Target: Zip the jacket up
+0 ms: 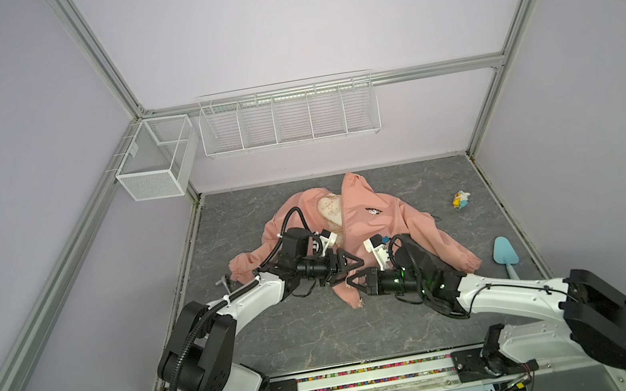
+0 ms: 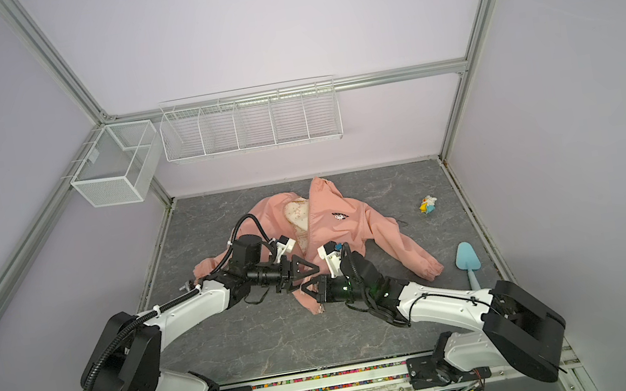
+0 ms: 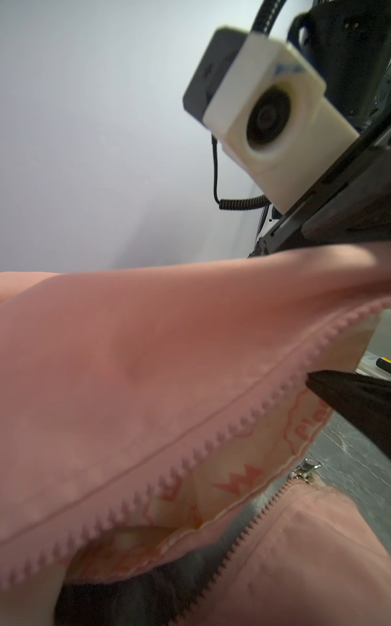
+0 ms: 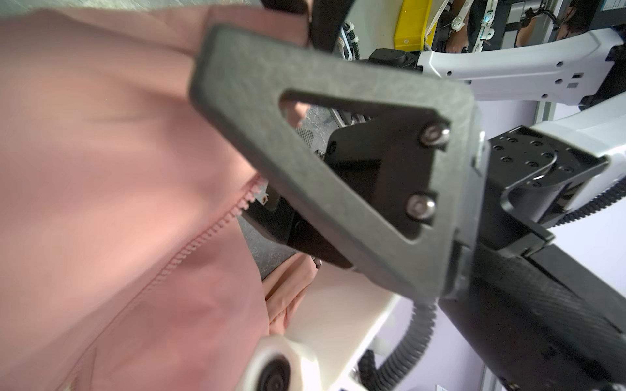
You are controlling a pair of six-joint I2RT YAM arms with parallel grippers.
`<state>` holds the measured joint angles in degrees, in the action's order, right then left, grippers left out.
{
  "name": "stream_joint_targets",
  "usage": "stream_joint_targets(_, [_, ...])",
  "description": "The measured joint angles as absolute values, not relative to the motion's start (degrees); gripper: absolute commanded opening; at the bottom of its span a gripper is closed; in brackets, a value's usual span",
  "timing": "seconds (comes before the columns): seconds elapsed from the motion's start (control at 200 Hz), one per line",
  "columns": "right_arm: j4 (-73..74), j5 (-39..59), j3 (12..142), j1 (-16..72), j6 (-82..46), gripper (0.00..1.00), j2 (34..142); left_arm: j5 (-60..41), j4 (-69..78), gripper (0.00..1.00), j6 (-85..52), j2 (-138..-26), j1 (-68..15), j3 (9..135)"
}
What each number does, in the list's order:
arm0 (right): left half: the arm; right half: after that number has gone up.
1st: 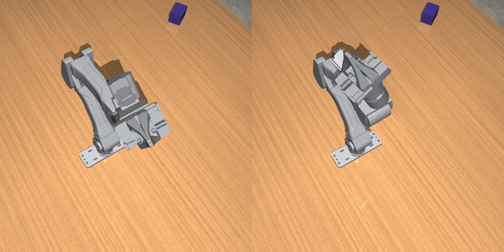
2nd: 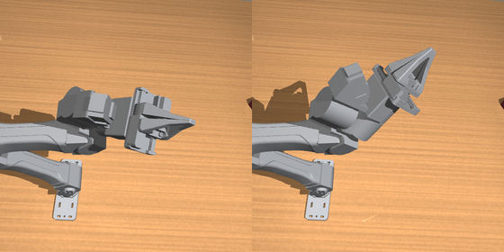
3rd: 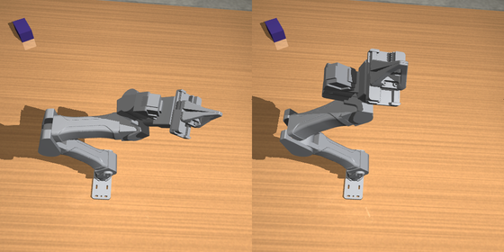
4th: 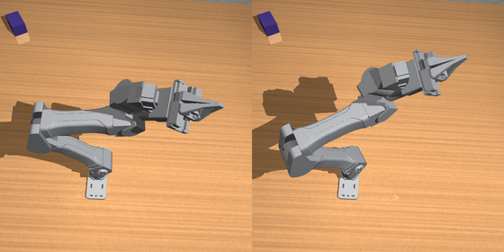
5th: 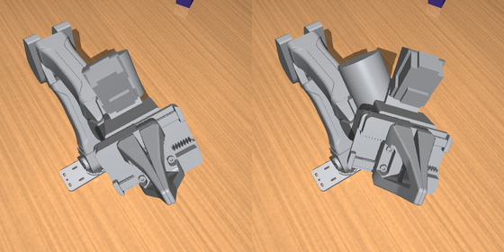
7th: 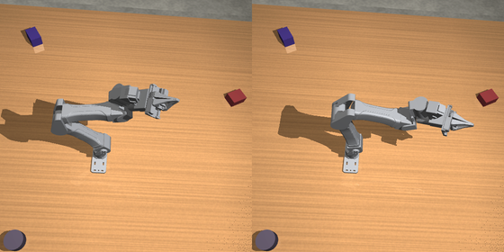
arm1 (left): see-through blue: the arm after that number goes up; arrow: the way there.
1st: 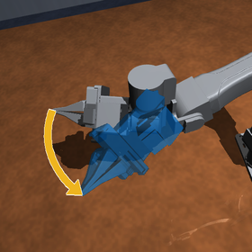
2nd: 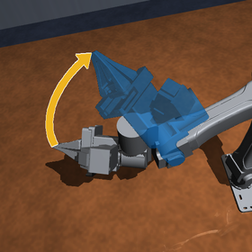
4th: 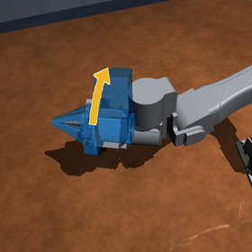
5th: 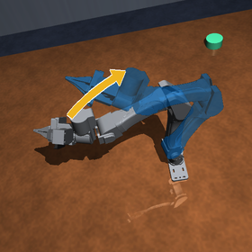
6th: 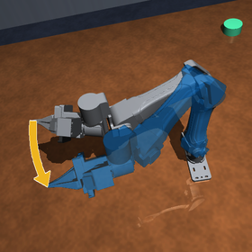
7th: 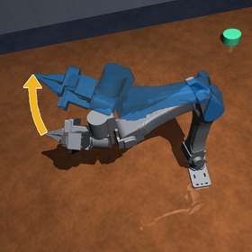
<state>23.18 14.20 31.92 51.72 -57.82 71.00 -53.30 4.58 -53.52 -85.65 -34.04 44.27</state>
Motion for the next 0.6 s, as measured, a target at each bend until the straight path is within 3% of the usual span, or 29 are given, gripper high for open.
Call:
stream_joint_targets(0.355, [15.16,11.73,29.95,51.51,-56.93,0.06,67.29,-53.58,8.38,0.53,-55.29,-85.82,-36.10,44.01])
stream_joint_targets(0.6, [11.40,10.31,27.38,51.46,-56.95,0.06,65.06,-53.84,12.10,0.41,-56.45,-91.53,-41.01,44.05])
